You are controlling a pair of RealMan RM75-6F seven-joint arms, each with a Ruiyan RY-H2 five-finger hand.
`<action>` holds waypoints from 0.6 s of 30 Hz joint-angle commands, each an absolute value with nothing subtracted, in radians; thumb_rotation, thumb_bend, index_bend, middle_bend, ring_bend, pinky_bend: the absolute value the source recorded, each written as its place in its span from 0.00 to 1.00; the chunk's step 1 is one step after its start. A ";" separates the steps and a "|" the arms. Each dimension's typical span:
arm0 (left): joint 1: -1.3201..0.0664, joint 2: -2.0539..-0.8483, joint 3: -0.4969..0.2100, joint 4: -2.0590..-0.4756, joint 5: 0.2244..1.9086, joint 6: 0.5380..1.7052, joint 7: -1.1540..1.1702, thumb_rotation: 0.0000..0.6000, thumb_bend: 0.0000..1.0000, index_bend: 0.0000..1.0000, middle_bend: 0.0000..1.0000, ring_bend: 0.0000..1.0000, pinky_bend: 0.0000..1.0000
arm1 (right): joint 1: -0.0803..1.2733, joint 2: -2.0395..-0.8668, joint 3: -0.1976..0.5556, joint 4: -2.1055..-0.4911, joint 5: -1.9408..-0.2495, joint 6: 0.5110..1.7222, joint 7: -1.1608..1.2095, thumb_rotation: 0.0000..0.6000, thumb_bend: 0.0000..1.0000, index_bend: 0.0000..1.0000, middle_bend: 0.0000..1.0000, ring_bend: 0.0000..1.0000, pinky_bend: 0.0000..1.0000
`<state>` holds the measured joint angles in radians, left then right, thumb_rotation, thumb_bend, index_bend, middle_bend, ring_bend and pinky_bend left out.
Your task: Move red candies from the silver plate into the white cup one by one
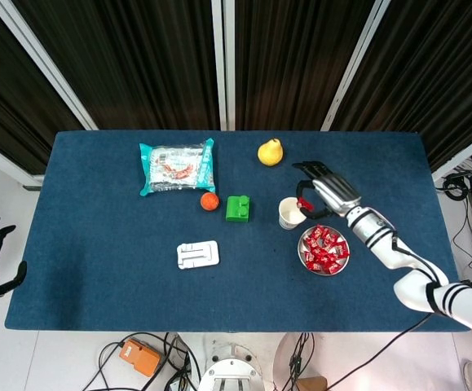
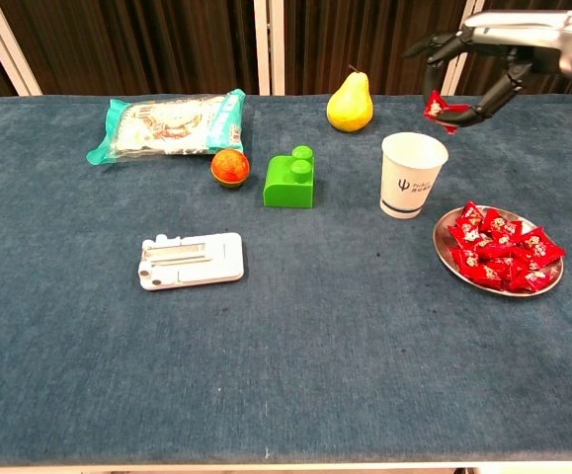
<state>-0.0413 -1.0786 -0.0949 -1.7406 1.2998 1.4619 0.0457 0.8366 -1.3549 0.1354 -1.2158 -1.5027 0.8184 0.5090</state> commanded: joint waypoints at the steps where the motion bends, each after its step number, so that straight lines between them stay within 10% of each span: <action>1: -0.042 -1.078 -0.095 -1.740 1.298 1.460 0.045 1.00 0.34 0.16 0.00 0.00 0.00 | 0.862 -1.378 0.140 -1.194 -1.497 0.790 0.492 1.00 0.65 0.67 0.11 0.08 0.03; 18: -0.040 -1.075 -0.094 -1.740 1.301 1.461 0.040 1.00 0.34 0.16 0.00 0.00 0.00 | 0.902 -1.378 0.099 -1.196 -1.499 0.717 0.477 1.00 0.60 0.38 0.11 0.08 0.02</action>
